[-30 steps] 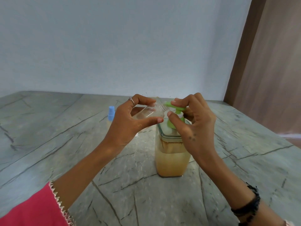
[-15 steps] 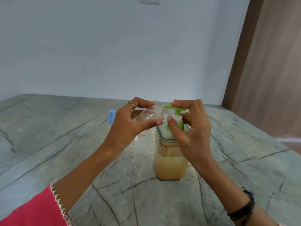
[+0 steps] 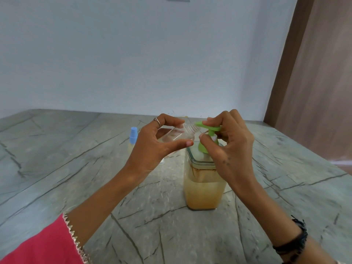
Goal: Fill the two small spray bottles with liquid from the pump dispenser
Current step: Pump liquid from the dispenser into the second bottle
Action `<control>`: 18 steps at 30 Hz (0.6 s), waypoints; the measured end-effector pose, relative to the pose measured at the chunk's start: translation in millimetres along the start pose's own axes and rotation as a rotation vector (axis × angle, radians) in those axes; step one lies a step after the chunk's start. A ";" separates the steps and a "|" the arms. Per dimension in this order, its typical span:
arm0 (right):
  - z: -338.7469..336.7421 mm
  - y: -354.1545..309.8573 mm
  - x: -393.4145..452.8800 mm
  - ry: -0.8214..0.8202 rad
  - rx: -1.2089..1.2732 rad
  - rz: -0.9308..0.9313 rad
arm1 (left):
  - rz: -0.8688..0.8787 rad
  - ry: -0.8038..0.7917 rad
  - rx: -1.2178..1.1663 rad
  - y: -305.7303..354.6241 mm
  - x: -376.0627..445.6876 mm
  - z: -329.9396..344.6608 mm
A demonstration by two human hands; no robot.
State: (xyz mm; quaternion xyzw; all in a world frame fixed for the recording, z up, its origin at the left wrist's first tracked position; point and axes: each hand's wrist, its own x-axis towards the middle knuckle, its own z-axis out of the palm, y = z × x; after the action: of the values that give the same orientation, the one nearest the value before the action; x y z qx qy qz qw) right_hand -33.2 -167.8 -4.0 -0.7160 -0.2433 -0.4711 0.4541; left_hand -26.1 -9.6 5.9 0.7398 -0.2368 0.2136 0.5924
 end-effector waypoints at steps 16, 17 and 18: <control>-0.1 -1.6 1.8 0.019 0.046 0.005 | 0.005 0.000 -0.023 1.2 -0.7 0.9; -0.2 -1.8 3.0 0.014 0.051 0.007 | 0.003 -0.003 -0.017 1.2 -1.1 1.1; -0.3 -1.9 4.0 0.010 0.054 0.010 | -0.001 -0.004 -0.010 1.1 -1.5 1.3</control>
State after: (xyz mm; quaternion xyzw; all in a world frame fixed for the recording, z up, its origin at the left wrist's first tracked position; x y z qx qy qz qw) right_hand -33.0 -167.4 0.4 -0.7024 -0.2503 -0.4656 0.4766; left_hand -28.0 -10.9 5.5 0.7375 -0.2388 0.2106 0.5956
